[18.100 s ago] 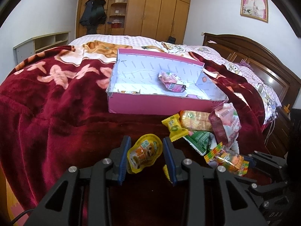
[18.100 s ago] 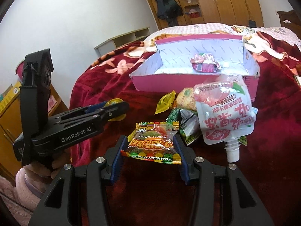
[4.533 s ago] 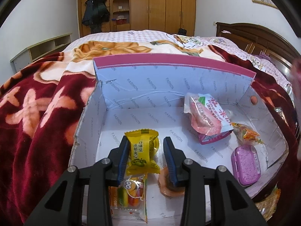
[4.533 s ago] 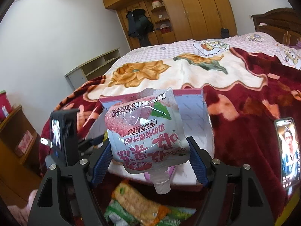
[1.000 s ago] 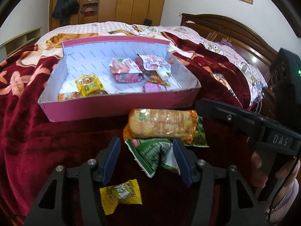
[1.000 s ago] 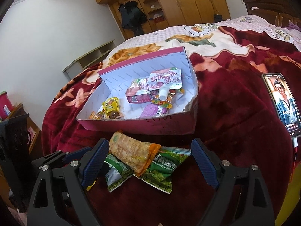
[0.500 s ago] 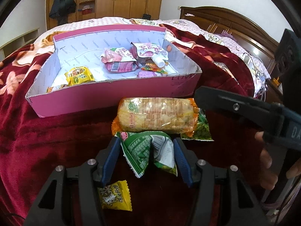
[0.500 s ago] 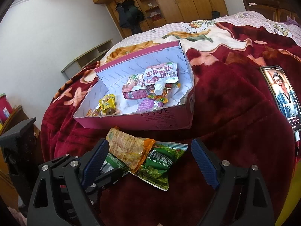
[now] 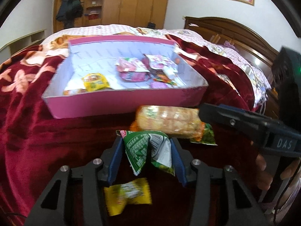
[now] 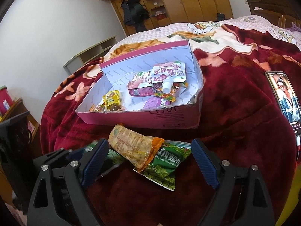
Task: Organize snacks
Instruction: 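Grasp a green pea packet with the left tool while the right grasps the bread-roll packet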
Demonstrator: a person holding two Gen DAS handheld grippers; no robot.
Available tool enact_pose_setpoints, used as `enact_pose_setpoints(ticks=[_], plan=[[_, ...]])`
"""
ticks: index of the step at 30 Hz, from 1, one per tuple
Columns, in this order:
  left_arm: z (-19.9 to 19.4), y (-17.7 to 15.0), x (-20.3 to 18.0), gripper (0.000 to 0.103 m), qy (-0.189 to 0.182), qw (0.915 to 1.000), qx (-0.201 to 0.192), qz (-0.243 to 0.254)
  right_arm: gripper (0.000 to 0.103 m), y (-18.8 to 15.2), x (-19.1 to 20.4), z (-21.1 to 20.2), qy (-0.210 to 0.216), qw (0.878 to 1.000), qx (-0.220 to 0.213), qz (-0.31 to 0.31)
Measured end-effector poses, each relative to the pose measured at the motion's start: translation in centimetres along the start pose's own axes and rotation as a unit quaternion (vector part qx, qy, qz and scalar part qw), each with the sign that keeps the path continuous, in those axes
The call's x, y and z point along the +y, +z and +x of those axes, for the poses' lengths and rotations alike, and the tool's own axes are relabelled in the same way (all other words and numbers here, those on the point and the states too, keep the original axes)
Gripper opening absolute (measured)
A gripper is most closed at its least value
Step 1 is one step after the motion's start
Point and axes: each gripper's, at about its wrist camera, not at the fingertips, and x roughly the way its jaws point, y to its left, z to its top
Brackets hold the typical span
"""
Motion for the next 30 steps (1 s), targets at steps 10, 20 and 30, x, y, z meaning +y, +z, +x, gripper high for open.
enact_pose_setpoints(ticks=[10, 20, 30], plan=[[-1.4, 0.1, 5.4, 0.052, 0.050, 0.9968, -0.011, -0.061, 0.091, -0.2, 2.6, 1.7, -0.018, 0.996, 0.028, -0.079], [-1.2, -0.2, 6.2, 0.052, 0.050, 0.9966, -0.016, -0.064, 0.091, 0.0, 5.3, 4.7, -0.082, 0.971, 0.054, -0.217], [-1.2, -0.4, 6.3, 0.053, 0.044, 0.9965, -0.016, -0.069, 0.084, 0.1, 6.6, 6.9, -0.073, 0.961, 0.081, -0.254]])
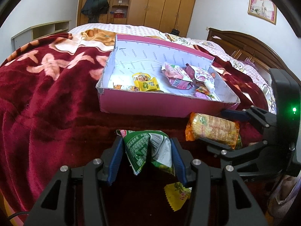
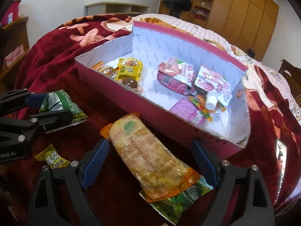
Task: Organize snacks
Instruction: 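Grasp a green pea packet with the left tool while the right grasps the bread-roll packet, then carry the green packet with the left tool while the right carries the bread-roll packet into the box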
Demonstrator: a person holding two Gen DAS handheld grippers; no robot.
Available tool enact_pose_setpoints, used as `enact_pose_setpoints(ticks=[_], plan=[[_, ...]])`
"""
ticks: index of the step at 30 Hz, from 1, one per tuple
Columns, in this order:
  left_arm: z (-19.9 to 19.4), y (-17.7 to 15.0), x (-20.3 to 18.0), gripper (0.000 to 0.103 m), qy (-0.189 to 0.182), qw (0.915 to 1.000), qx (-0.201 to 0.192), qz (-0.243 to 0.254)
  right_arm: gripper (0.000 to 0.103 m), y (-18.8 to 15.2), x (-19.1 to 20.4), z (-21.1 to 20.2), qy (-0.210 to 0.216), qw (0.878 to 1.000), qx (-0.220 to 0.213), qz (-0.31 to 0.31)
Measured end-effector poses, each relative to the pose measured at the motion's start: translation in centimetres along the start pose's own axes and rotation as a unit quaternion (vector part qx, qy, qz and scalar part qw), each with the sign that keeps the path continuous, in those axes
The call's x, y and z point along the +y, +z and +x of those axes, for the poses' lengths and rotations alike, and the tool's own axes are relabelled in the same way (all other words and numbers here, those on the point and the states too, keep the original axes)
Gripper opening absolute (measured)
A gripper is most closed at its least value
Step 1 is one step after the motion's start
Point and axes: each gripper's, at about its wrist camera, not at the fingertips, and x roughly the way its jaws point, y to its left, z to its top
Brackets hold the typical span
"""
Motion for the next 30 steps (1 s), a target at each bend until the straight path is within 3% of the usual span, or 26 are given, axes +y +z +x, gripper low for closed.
enact_pose_setpoints(ticks=[1, 6, 11, 30], plan=[[0.0, 0.0, 0.0, 0.053, 0.000, 1.0000, 0.000, 0.000, 0.078, 0.0, 0.1, 0.2, 0.006, 1.000, 0.003, 0.001], [0.0, 0.0, 0.0, 0.053, 0.000, 1.0000, 0.000, -0.001, 0.065, -0.1, 0.1, 0.4, 0.030, 0.999, 0.001, 0.018], [0.0, 0.0, 0.0, 0.053, 0.000, 1.0000, 0.000, -0.001, 0.041, -0.1, 0.1, 0.3, 0.051, 0.998, -0.006, 0.038], [-0.4, 0.1, -0.1, 0.052, -0.004, 1.0000, -0.007, 0.000, 0.040, -1.6, -0.2, -3.9, 0.084, 0.986, -0.079, 0.122]])
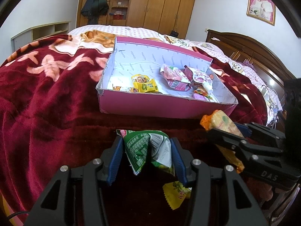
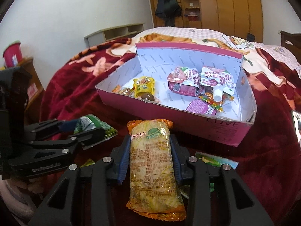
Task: Organize snacks
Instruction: 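Carry the green packet with the left tool while the right carries the bread-roll packet into the box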
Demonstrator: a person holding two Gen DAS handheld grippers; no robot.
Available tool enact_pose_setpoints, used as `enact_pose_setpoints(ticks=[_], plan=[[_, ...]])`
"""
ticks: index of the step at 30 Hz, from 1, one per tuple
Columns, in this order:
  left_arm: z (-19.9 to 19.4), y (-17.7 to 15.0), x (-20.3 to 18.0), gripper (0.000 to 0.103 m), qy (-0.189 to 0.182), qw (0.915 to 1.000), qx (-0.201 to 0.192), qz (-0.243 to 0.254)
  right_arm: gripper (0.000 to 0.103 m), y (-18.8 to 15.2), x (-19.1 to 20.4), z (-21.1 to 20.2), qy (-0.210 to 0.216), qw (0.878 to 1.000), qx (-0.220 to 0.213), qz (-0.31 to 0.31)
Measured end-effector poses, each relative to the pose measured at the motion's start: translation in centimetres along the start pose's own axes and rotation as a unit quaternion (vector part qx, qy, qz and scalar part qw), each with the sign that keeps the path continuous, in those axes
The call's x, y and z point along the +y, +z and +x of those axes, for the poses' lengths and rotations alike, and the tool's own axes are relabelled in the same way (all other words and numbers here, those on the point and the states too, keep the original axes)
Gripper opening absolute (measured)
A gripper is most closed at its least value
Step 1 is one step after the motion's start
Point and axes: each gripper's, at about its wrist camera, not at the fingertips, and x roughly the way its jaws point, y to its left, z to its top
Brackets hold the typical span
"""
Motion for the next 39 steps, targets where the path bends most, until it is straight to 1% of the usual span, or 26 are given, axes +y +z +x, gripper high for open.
enact_pose_setpoints(ticks=[6, 13, 18, 23, 29, 34, 39], plan=[[-0.8, 0.2, -0.4, 0.052, -0.010, 0.9999, -0.009, 0.002, 0.040, -0.4, -0.3, -1.5, 0.012, 0.999, -0.017, 0.031], [-1.7, 0.7, -1.0, 0.052, -0.020, 0.9996, -0.022, 0.005, 0.040, -0.1, -0.7, -3.1, 0.024, 0.998, -0.040, 0.050], [-2.3, 1.7, -1.4, 0.052, -0.027, 0.9990, -0.034, 0.011, 0.040, 0.3, -0.8, -3.7, 0.025, 0.997, -0.050, 0.053], [-2.2, 3.0, -1.7, 0.052, -0.023, 0.9985, -0.045, 0.021, 0.040, 0.4, -1.5, -4.4, 0.025, 0.996, -0.059, 0.066], [-1.9, 4.4, -2.0, 0.052, -0.020, 0.9979, -0.056, 0.024, 0.040, 0.5, -2.2, -4.6, 0.026, 0.995, -0.061, 0.078], [-1.7, 5.7, -2.0, 0.052, -0.007, 0.9969, -0.073, 0.030, 0.040, 0.4, -2.4, -4.4, 0.027, 0.995, -0.057, 0.081], [-1.0, 7.3, -1.6, 0.052, 0.002, 0.9964, -0.080, 0.025, 0.040, 0.6, -2.5, -4.5, 0.026, 0.994, -0.060, 0.084]])
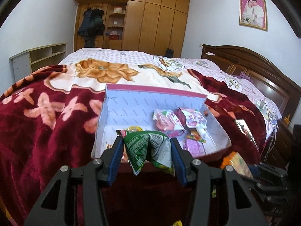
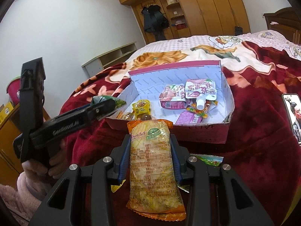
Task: Organize snacks
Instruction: 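Carry the green packet with the left tool while the right carries the bread-roll packet into the box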
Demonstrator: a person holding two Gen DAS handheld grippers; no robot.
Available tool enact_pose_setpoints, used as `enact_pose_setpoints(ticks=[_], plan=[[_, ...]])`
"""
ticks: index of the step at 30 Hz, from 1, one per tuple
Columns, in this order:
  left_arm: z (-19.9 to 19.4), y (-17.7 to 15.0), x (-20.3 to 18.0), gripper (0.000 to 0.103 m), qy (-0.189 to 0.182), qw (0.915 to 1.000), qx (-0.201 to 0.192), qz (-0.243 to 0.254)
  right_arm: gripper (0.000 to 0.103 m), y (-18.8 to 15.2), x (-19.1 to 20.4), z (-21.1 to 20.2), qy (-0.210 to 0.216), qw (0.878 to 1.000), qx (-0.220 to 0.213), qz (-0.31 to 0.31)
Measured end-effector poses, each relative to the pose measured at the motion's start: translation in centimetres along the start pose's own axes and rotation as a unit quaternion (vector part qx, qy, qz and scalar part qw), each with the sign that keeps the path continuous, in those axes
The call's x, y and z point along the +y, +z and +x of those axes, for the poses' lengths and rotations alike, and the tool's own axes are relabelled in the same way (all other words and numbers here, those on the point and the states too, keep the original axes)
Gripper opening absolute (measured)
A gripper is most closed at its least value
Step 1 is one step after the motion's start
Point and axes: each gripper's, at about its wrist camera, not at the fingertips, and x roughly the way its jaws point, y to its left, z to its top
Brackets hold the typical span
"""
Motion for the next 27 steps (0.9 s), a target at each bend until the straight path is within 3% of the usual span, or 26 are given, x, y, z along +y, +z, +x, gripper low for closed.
enact_pose_setpoints(ticks=[7, 27], plan=[[1.3, 1.4, -0.1, 0.052, 0.008, 0.9999, -0.013, 0.008, 0.040, 1.2, -0.4, -0.4, -0.012, 1.000, -0.016, 0.000], [8.0, 1.8, 0.9, 0.052, 0.042, 0.9989, 0.019, 0.012, 0.040, 5.1, -1.9, -0.1, -0.031, 0.999, -0.042, 0.004]])
